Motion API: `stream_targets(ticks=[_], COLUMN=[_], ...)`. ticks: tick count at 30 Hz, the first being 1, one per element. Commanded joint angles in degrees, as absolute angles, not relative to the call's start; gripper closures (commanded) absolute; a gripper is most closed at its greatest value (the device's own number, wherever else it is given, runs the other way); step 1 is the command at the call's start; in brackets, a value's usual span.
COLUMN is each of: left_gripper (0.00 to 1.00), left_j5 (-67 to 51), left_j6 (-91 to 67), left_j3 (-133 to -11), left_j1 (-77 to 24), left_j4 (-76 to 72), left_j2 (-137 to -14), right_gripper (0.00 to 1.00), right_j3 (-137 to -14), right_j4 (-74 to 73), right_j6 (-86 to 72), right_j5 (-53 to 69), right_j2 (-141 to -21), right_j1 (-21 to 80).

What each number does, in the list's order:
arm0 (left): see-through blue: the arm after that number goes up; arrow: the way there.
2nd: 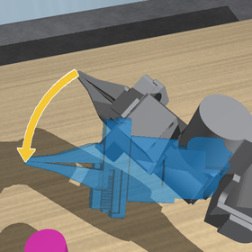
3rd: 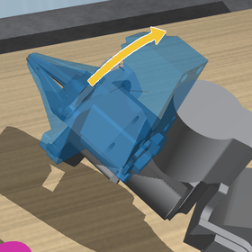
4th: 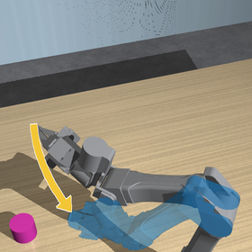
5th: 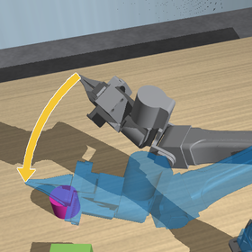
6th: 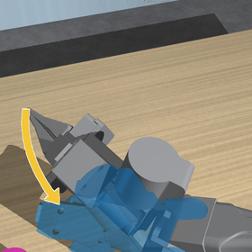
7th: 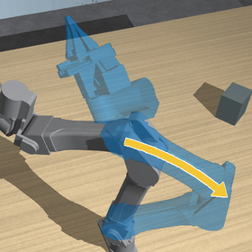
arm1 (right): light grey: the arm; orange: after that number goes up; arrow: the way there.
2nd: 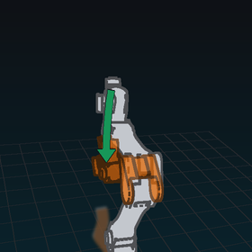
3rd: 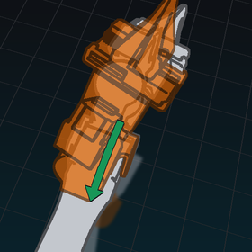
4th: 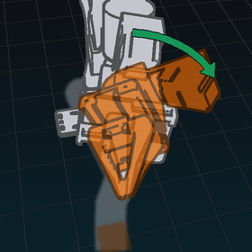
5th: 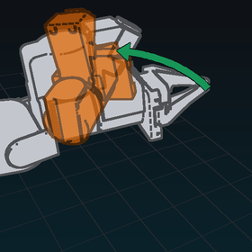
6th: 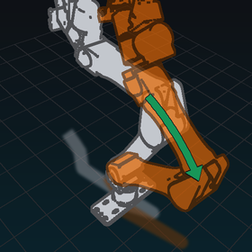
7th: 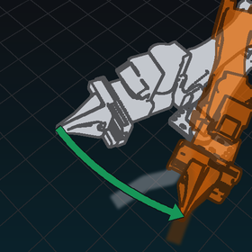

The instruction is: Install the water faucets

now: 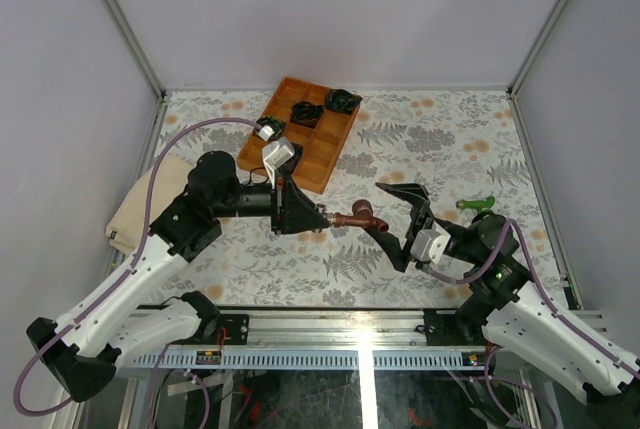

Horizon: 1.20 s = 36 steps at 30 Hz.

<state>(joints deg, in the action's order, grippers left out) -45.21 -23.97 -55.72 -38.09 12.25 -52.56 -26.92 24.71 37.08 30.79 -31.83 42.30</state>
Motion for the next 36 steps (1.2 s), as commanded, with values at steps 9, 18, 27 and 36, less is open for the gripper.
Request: stream_targets(ticks=[9,18,27,36], left_gripper=[1.0,1.0,1.0,1.0], left_j5=[-47.3,-38.8,-39.2,-41.6], left_j6=[-23.2,-5.7,13.5,15.1], left_j3=[-52.4,-44.2,-35.5,-35.0], left_j1=[-36.6,-36.5,-36.6,-36.6], left_j4=[6.1,0.3,-0.7,0.6], left_j2=[-50.4,-42.8,-36.0,-35.0], right_gripper=[0.6,0.98,0.94,0.51], right_j3=[-34.2,-37.4,-35.9,-27.3], right_j4=[21.8,19.0,38.7,94.3], right_j6=[21.1,-29.0,-74.4,-116.0], right_j5=[37.5,22.6,49.2,54.0], right_j2=[-37.1,-43.0,-58.0,-74.9], right_j1=[42.5,42.3,31.4,26.3])
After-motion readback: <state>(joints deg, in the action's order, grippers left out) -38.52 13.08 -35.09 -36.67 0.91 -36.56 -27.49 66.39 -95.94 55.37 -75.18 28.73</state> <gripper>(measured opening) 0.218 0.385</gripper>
